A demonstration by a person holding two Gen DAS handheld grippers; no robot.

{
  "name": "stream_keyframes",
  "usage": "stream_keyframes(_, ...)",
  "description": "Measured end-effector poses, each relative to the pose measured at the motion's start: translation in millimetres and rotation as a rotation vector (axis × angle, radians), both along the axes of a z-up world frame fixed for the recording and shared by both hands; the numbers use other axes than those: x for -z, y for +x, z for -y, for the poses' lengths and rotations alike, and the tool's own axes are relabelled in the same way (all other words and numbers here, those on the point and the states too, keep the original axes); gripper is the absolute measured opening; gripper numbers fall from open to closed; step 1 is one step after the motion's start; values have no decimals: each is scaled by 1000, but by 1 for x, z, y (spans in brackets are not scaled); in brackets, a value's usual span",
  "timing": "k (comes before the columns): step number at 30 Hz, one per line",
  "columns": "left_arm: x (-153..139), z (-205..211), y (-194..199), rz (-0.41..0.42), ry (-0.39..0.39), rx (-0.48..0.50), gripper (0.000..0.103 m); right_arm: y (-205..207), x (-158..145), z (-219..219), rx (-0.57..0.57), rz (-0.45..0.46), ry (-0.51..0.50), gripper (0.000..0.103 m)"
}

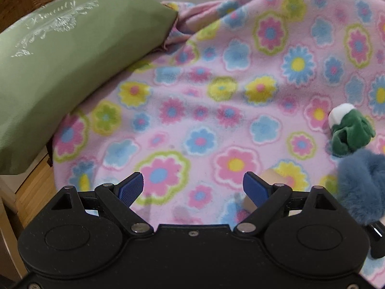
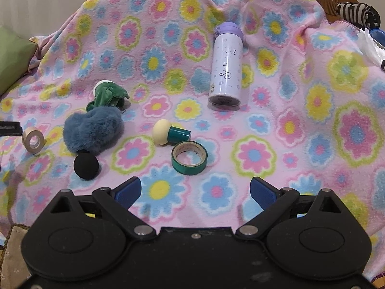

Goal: Organize soft objects
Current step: 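Reach the left tool to the beige tape roll while the right reaches the cream-and-teal stick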

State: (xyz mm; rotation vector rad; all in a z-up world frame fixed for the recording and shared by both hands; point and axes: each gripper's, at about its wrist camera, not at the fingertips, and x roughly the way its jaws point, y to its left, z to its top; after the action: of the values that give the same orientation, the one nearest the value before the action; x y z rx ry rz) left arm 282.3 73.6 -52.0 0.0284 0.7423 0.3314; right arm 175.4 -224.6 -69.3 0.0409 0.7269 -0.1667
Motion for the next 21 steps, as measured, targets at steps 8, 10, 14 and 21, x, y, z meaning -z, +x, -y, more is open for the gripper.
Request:
stream_keyframes(8,5,33,-10,-27,-31,186,87,-2,2,1,7,-2,10,98)
stream_keyframes(10,4,36,-12,-29,-48,209,87,-2,1,3,9,1,14,98)
stream_keyframes(14,4,37,-13,-32,-64,250,87,-3,2,6,18,3,25,98)
stream_keyframes(21,13,45,-9,-62,-33,339,87,1,3,7,34,-5,22,101)
